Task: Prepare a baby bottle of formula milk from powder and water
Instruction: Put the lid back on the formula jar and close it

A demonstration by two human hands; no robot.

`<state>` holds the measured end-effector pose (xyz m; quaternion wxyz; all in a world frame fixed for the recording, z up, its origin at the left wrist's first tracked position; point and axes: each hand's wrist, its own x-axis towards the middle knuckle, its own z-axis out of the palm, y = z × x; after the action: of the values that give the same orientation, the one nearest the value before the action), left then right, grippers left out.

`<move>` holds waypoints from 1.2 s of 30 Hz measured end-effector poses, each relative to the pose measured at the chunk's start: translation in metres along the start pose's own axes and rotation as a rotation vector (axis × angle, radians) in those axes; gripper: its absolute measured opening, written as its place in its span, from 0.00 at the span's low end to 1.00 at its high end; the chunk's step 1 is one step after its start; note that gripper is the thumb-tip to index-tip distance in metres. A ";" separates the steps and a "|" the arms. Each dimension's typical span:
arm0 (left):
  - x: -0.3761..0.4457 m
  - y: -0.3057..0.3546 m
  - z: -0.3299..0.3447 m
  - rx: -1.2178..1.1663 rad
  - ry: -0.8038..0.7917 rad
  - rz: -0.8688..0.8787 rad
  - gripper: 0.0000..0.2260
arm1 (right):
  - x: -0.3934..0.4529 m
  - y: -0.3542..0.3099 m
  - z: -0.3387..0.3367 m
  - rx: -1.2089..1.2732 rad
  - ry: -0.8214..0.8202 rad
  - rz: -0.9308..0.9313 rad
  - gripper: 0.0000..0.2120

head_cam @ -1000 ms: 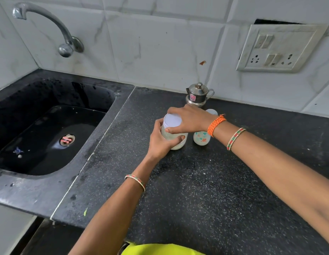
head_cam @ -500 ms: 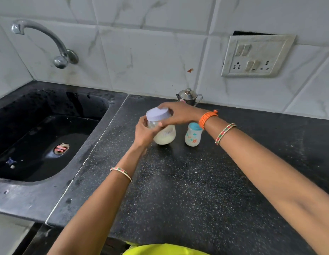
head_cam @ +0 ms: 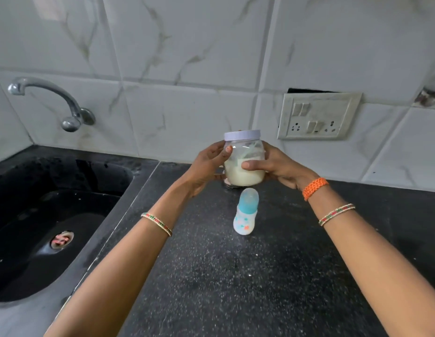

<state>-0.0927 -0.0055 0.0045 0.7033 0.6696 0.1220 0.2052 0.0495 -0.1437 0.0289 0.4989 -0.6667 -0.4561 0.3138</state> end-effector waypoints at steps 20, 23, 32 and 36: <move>0.069 -0.141 -0.030 0.137 0.250 -0.253 0.14 | 0.083 0.197 -0.079 0.066 0.419 0.243 0.42; 0.065 -0.148 -0.023 0.099 0.211 -0.276 0.14 | 0.082 0.206 -0.079 0.043 0.412 0.242 0.44; 0.052 -0.144 -0.012 0.071 0.150 -0.298 0.12 | 0.102 0.192 -0.067 -0.062 0.594 0.236 0.45; 0.047 -0.141 -0.022 0.090 0.148 -0.292 0.13 | 0.098 0.193 -0.085 -0.073 0.479 0.290 0.44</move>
<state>-0.0434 0.0329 -0.1323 0.6840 0.6587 0.2786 0.1439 0.2184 -0.1023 -0.1255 0.5181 -0.7976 -0.2361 0.1990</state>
